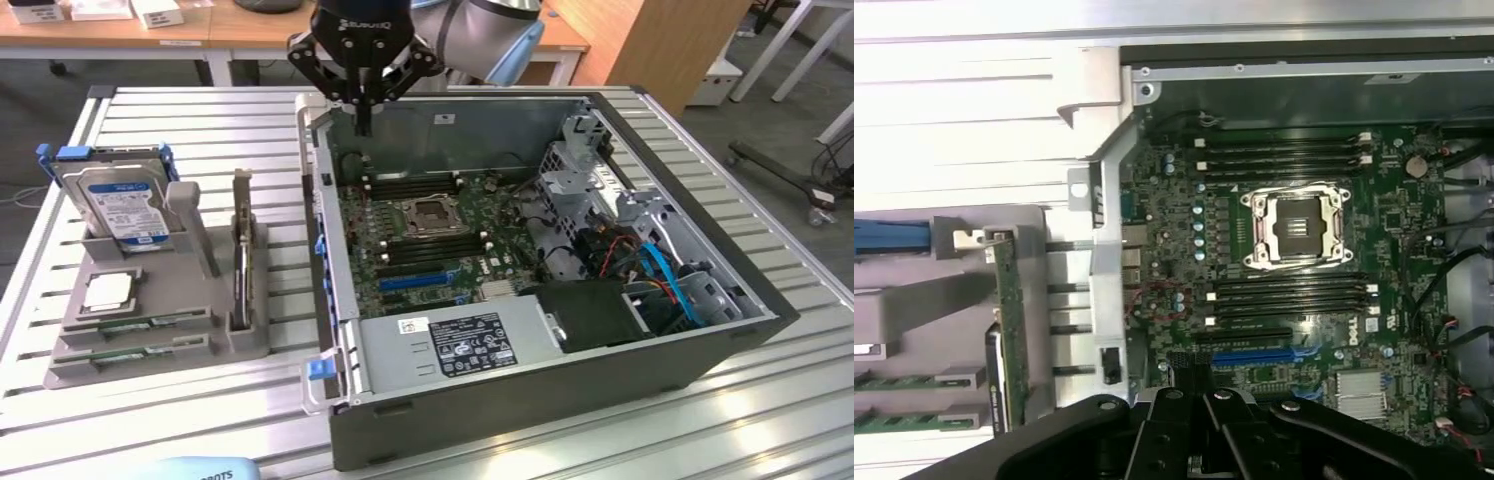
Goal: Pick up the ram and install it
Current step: 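Reach for the ram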
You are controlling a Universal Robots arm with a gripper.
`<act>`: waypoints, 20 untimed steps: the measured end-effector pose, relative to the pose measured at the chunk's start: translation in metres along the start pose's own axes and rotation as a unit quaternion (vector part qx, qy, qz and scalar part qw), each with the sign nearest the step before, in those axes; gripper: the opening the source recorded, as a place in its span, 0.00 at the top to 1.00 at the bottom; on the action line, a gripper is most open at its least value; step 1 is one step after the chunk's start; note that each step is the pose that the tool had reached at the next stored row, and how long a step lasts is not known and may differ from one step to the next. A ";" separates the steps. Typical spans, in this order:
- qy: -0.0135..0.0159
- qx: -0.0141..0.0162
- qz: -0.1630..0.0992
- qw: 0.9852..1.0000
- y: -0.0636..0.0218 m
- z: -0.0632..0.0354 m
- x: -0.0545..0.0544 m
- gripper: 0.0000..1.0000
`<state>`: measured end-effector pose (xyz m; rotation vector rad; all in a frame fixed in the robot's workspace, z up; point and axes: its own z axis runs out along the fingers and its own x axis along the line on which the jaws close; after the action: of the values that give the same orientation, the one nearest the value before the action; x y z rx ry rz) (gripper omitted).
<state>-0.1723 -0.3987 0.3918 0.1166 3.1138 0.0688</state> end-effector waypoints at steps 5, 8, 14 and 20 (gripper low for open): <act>0.000 0.000 0.000 1.000 -0.0011 0.0000 0.015 0.90; 0.000 0.000 0.000 1.000 -0.0018 -0.0002 0.025 0.90; 0.000 0.000 0.000 1.000 -0.0033 -0.0002 0.045 0.90; 0.000 0.000 0.000 1.000 -0.0047 -0.0004 0.064 0.90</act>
<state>-0.2361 -0.3986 0.3905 0.1168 3.1136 0.0689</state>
